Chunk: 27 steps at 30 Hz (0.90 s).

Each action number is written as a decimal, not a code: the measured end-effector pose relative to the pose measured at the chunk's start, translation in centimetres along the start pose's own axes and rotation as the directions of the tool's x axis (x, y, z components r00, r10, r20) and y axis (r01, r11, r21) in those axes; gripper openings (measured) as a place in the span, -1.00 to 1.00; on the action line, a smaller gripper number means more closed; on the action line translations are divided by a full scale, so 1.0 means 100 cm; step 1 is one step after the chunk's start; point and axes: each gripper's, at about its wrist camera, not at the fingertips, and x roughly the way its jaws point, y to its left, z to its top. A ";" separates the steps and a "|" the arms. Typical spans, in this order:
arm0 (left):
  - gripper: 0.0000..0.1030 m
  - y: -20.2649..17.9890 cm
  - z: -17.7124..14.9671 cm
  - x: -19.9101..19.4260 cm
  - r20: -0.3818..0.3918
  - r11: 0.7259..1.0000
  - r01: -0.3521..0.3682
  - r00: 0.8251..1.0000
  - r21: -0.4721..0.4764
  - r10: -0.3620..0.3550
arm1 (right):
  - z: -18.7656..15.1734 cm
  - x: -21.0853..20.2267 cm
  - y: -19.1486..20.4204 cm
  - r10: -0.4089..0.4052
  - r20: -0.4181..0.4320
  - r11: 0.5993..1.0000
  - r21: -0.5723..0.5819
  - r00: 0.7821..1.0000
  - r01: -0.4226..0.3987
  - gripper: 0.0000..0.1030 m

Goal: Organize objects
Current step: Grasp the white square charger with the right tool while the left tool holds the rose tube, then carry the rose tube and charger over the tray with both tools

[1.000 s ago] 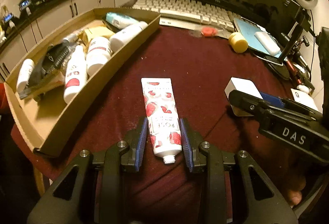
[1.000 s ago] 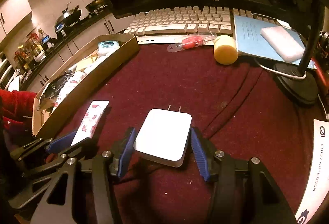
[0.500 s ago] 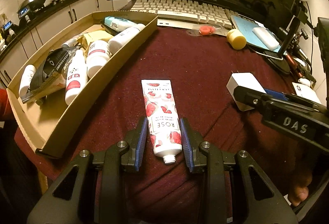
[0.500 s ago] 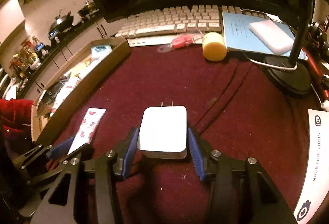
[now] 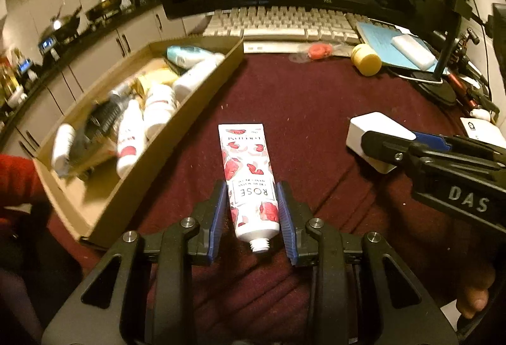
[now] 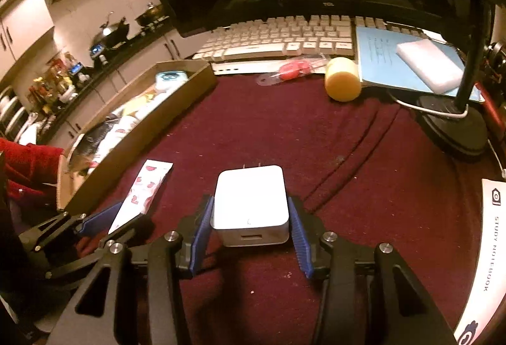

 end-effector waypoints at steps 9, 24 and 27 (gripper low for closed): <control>-0.39 0.010 -0.001 -0.018 -0.012 0.996 0.074 0.997 -0.054 -0.075 | -0.006 -0.015 -0.008 0.002 0.024 0.999 0.045 1.000 -0.003 -0.10; -0.39 0.032 0.017 -0.024 0.012 0.978 0.156 0.988 -0.138 -0.156 | 0.007 -0.030 0.007 -0.012 0.063 1.000 0.010 0.998 0.012 -0.10; -0.39 0.039 0.023 -0.030 0.049 0.975 0.158 0.987 -0.158 -0.152 | 0.018 -0.024 0.013 -0.021 0.046 1.000 -0.011 0.999 0.022 -0.10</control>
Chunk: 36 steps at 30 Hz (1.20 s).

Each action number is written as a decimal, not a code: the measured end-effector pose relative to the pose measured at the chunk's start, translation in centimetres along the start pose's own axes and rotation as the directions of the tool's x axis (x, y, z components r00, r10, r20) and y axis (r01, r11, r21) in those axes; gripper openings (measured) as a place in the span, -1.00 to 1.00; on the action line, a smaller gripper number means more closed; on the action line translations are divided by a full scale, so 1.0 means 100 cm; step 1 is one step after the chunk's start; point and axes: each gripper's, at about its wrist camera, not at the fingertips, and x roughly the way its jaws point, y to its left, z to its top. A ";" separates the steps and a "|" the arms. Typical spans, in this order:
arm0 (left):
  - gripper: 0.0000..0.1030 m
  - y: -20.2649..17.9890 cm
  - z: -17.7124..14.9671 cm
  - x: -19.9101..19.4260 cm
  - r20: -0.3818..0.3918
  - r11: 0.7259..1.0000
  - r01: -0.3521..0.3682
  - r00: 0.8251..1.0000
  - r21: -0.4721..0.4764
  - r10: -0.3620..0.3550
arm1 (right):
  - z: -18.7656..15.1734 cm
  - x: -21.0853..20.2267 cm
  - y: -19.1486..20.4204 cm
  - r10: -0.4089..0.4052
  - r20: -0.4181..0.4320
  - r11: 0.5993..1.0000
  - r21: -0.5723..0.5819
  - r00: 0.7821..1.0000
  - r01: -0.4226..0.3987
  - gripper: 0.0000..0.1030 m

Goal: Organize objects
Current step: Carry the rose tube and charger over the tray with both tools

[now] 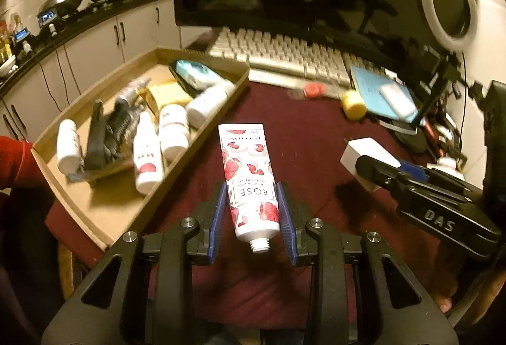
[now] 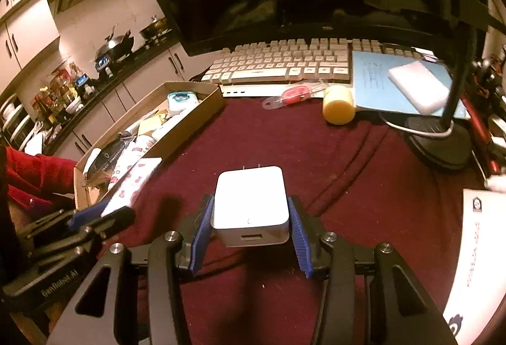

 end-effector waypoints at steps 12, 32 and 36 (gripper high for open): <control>-0.39 0.035 0.017 -0.029 0.101 0.997 0.017 0.995 -0.070 -0.010 | 0.034 -0.014 0.058 0.075 0.079 0.990 -0.126 0.994 -0.064 -0.10; -0.39 0.160 0.115 0.036 -0.018 0.971 -0.100 0.995 -0.216 0.099 | 0.106 0.088 0.126 0.222 -0.076 0.943 -0.238 0.972 -0.234 -0.10; -0.39 0.174 0.123 0.069 -0.089 0.972 -0.109 0.992 -0.206 0.092 | 0.121 0.113 0.139 0.227 -0.109 0.934 -0.259 0.968 -0.248 -0.10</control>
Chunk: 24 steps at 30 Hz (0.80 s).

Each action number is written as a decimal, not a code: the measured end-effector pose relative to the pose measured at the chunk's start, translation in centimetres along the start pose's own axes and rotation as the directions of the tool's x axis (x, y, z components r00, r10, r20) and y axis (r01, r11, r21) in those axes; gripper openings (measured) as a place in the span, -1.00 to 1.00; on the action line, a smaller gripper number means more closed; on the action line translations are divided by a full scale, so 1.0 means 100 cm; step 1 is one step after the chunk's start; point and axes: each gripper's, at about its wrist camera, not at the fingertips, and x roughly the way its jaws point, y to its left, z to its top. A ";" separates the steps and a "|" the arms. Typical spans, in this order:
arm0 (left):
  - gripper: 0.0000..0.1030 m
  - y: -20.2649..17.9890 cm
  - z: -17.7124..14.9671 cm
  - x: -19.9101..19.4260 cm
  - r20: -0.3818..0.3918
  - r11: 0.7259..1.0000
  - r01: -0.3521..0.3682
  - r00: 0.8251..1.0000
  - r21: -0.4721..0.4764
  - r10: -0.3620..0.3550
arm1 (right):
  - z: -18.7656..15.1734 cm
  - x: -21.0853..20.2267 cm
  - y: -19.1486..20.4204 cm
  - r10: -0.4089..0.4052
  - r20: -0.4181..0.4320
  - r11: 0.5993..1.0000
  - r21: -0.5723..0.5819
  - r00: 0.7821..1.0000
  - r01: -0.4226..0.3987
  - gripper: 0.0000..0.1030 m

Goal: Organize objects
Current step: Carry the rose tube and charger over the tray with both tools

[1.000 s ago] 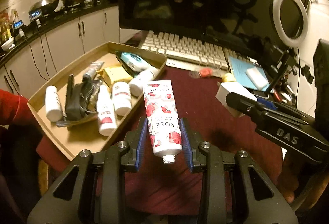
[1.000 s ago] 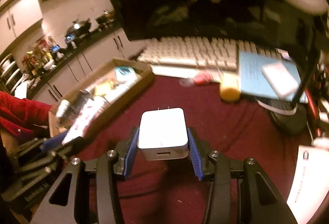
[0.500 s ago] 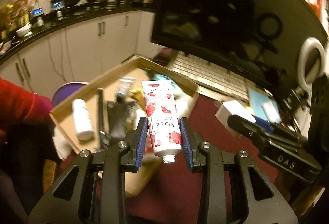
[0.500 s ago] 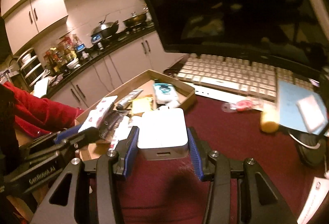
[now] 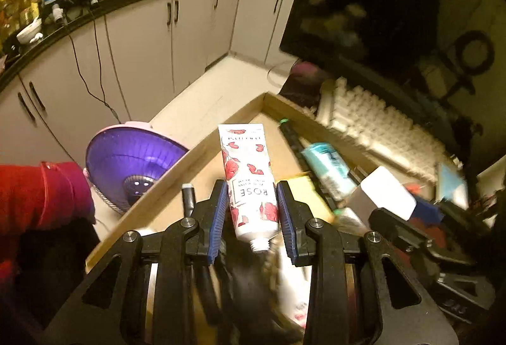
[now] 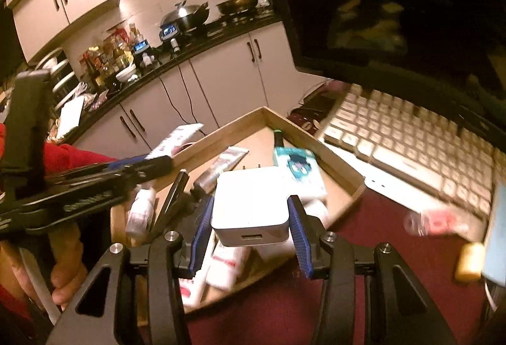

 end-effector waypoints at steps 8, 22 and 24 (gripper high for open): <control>-0.39 0.012 0.003 0.037 -0.102 1.000 0.027 0.994 0.001 -0.026 | 0.015 0.048 -0.007 0.006 -0.072 1.000 0.002 0.997 -0.006 -0.10; -0.39 0.036 -0.005 0.049 -0.130 0.991 0.087 0.986 -0.105 -0.100 | 0.029 0.100 -0.004 0.012 -0.144 1.000 0.000 0.989 -0.012 -0.09; -0.26 0.042 -0.008 0.048 -0.132 0.982 0.112 0.982 -0.153 -0.132 | 0.029 0.103 -0.005 0.013 -0.143 1.000 -0.007 0.990 -0.014 -0.08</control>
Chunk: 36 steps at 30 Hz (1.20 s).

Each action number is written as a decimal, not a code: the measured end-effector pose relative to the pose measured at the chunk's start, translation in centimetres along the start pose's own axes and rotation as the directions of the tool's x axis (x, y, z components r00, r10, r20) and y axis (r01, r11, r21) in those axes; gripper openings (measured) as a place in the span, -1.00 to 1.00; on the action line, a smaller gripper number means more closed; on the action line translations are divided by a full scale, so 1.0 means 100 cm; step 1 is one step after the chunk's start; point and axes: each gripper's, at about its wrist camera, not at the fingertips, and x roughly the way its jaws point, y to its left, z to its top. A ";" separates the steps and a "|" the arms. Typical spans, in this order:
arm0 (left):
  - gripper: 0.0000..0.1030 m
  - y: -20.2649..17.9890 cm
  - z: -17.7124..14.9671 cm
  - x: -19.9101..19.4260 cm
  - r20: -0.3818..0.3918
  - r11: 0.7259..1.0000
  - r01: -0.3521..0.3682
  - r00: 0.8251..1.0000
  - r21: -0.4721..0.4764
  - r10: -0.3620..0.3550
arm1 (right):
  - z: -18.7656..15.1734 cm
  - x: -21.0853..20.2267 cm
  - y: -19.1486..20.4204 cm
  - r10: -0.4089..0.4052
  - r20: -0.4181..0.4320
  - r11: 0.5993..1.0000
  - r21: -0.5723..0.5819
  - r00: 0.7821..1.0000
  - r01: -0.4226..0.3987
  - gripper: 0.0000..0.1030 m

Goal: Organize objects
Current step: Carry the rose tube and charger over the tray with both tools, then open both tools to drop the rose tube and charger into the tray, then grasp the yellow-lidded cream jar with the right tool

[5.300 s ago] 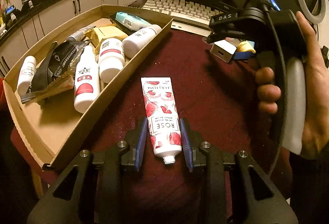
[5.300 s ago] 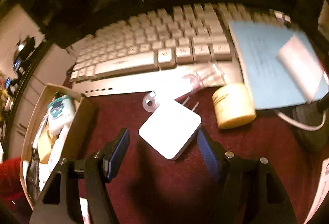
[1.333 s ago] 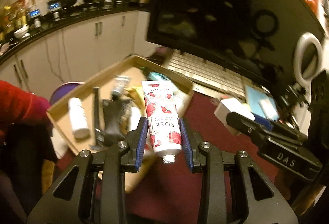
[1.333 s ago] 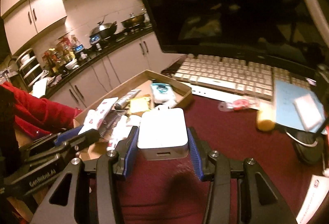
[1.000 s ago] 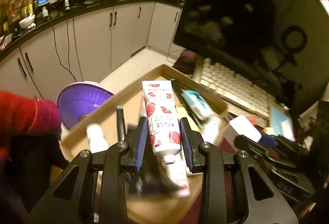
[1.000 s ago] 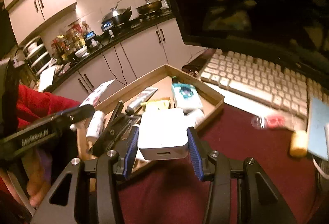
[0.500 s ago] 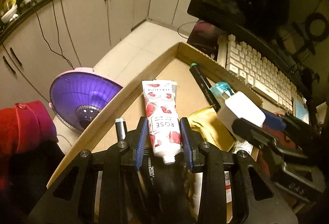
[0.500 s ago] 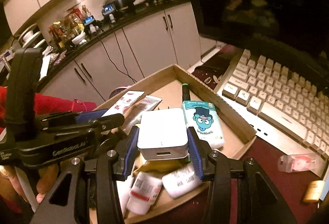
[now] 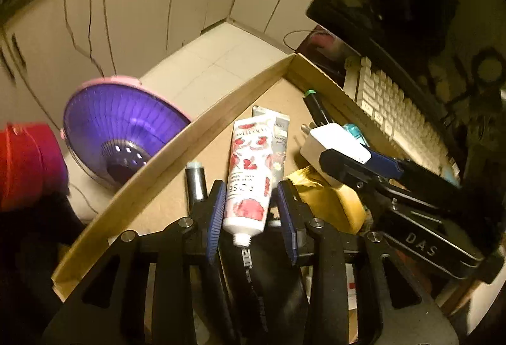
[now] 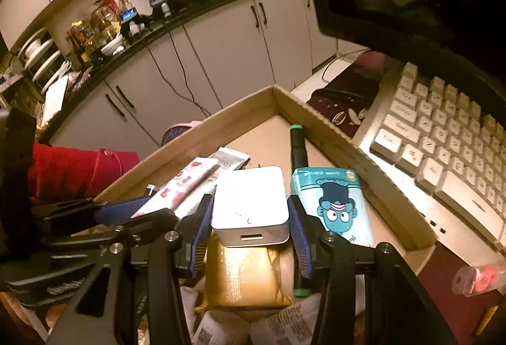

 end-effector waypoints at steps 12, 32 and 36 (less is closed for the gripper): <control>0.03 -0.033 -0.066 -0.078 0.243 0.999 0.034 0.970 -0.011 -0.030 | -0.033 -0.086 -0.003 -0.005 0.140 1.000 0.030 0.990 0.001 0.16; 0.03 -0.130 -0.103 -0.050 0.171 0.930 0.266 0.934 0.253 -0.313 | -0.144 -0.128 -0.078 -0.290 0.067 0.923 0.284 0.955 0.260 0.23; 0.03 -0.138 -0.105 -0.041 0.147 0.932 0.258 0.942 0.253 -0.301 | -0.156 -0.134 -0.070 -0.291 0.088 0.933 0.245 0.953 0.263 0.23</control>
